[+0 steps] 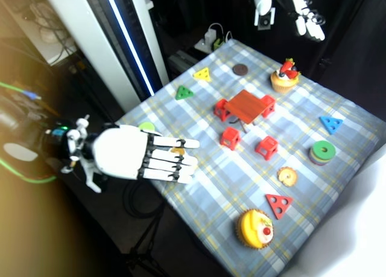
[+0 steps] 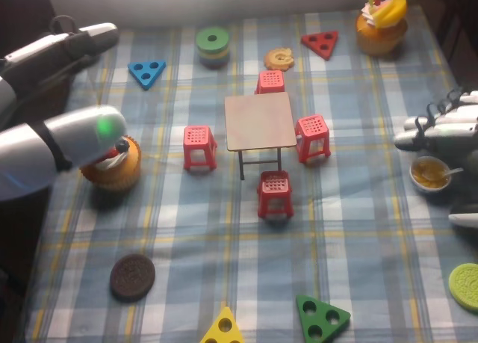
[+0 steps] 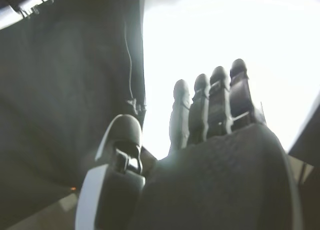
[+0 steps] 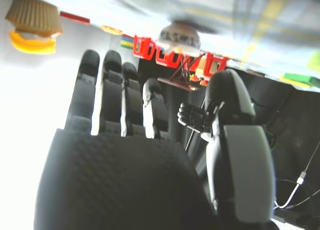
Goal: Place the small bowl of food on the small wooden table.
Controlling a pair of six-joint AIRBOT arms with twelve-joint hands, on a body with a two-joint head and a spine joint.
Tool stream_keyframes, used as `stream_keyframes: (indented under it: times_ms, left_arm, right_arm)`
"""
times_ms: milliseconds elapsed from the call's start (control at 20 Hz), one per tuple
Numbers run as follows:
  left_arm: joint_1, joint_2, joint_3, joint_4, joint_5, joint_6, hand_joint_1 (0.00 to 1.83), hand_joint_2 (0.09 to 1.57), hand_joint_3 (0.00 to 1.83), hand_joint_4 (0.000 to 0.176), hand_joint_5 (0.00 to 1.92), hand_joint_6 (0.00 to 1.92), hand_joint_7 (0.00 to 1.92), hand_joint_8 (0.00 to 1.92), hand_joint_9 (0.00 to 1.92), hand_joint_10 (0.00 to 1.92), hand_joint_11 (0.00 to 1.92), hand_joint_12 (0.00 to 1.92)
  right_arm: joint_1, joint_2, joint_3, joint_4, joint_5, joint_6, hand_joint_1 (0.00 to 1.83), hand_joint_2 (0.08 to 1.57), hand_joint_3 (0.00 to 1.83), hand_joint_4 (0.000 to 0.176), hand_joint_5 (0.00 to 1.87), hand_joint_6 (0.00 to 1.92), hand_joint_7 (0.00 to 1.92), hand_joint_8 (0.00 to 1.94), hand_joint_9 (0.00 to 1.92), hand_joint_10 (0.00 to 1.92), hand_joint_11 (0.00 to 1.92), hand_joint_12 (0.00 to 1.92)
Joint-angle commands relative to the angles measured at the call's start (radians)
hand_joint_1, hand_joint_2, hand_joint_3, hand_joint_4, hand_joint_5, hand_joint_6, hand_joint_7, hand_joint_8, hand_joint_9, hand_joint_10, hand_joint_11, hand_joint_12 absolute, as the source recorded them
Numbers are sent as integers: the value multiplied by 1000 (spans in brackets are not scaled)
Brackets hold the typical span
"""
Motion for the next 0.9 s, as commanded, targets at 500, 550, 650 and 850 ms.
stream_keyframes:
  times_ms: [500,550,650,850]
  left_arm:
    - [-16,-11,4,22,-91,-9,630,1080,0,170,436,2,385,0,293,1,0,572]
    - [-16,-11,4,22,-91,-9,620,1084,2,169,431,0,384,0,287,0,0,572]
    - [-16,-12,3,20,-92,-9,630,1077,0,167,436,3,405,4,305,4,0,603]
    - [-15,-12,1,14,-92,-9,588,1090,0,167,373,0,378,1,294,2,0,601]
  right_arm:
    - [74,-50,68,-37,-34,30,973,1069,0,35,523,6,602,12,648,26,204,1140]
    - [75,-50,69,-39,-38,30,994,1070,0,31,540,4,633,12,678,33,204,1197]
    - [75,-50,68,-40,-40,30,1149,1045,0,0,710,7,867,45,887,131,379,1303]
    - [75,-49,67,-41,-39,30,1384,1109,0,0,946,666,996,1010,984,1234,794,1382]
